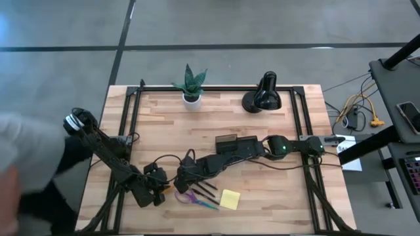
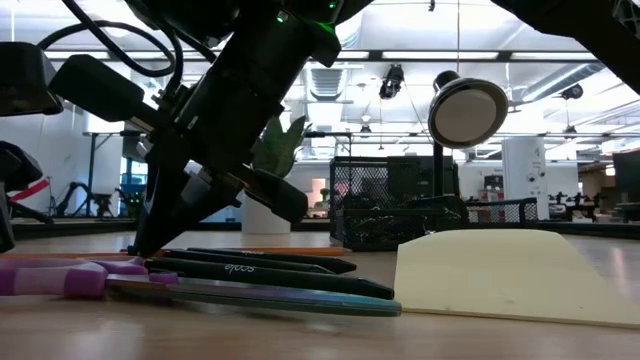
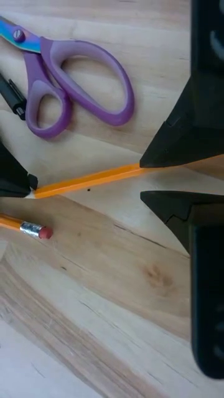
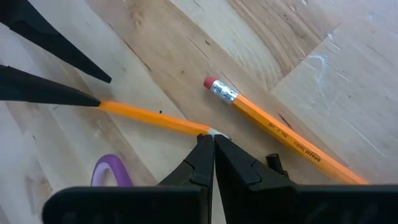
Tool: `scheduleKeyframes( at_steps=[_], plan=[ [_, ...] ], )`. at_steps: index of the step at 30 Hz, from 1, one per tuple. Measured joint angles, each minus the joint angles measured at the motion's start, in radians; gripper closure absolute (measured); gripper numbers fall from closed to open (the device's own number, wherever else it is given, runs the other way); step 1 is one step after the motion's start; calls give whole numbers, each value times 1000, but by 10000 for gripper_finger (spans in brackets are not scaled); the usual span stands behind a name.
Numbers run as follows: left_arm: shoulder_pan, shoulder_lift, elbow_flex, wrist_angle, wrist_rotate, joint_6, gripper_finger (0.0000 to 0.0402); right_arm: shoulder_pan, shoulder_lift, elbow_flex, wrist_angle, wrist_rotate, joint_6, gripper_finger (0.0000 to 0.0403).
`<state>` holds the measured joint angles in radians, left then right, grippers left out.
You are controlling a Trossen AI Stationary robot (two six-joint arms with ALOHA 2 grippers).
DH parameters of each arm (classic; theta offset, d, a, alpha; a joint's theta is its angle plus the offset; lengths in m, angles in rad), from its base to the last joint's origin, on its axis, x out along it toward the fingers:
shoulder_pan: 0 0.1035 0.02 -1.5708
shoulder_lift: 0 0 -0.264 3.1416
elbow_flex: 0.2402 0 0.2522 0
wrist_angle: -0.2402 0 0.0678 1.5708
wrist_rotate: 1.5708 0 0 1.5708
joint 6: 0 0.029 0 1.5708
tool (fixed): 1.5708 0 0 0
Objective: Pick and place office supplies into organizer
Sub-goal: Put the left orange pencil into the black desk organizer
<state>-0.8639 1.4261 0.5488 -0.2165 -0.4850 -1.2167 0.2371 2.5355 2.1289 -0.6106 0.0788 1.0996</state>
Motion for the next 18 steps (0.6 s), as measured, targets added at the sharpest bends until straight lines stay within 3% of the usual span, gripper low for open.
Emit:
scheduleKeyframes(
  at_steps=[9,18],
  plan=[
    [0,-11,9,-3,0,17,348,0,0,0,-3,0,0,394],
    [0,-134,27,-67,-19,77,343,0,0,-1,-6,0,0,394]
  ],
)
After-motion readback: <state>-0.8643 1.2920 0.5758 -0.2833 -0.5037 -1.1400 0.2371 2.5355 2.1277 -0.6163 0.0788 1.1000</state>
